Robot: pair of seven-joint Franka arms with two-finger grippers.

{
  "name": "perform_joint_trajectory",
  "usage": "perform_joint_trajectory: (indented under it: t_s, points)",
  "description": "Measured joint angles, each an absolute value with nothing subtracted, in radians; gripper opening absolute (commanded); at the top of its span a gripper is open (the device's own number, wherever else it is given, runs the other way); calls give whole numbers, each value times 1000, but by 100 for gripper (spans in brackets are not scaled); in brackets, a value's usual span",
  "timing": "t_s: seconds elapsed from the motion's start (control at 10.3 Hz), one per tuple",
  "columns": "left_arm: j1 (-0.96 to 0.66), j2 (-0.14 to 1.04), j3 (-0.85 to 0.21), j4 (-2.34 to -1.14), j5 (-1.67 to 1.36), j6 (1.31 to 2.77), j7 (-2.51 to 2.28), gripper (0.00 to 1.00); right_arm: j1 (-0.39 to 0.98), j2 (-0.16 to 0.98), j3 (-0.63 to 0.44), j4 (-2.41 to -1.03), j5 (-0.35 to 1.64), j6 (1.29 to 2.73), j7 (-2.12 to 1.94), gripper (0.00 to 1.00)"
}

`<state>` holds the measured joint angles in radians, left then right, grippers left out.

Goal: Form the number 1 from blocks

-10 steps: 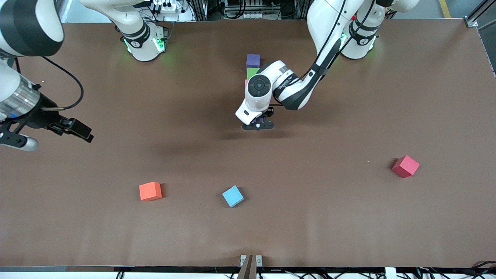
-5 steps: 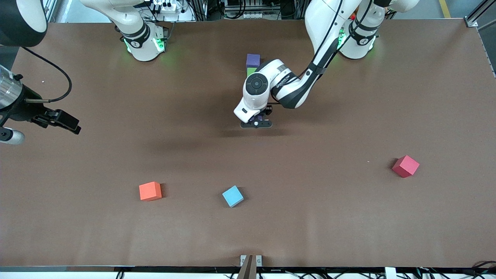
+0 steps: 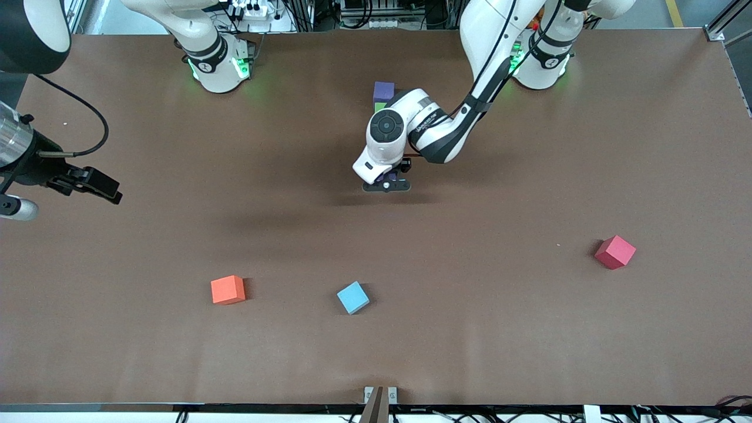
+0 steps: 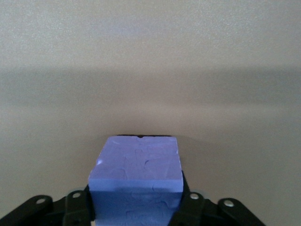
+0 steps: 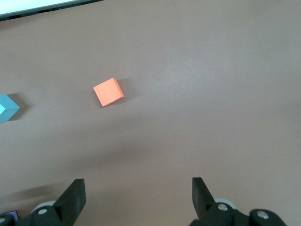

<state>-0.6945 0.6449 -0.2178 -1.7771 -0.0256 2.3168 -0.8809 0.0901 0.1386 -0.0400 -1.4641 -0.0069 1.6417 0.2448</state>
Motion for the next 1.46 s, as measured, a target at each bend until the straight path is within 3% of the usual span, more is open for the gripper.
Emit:
perform_joint_trajectory:
  t_s: [0.39, 0.68, 1.46]
  points:
    - [-687, 632, -216, -1752, -26, 2324, -888, 100, 90, 140, -34, -1463, -7, 1642, 244, 100]
    - [-615, 502, -206, -1729, -26, 2282, -893, 100, 90, 142, -32, -1462, -7, 1641, 244, 100]
    - [-117, 130, -201, -1731, -15, 2069, -621, 100, 90, 143, -28, -1460, -7, 1640, 244, 100]
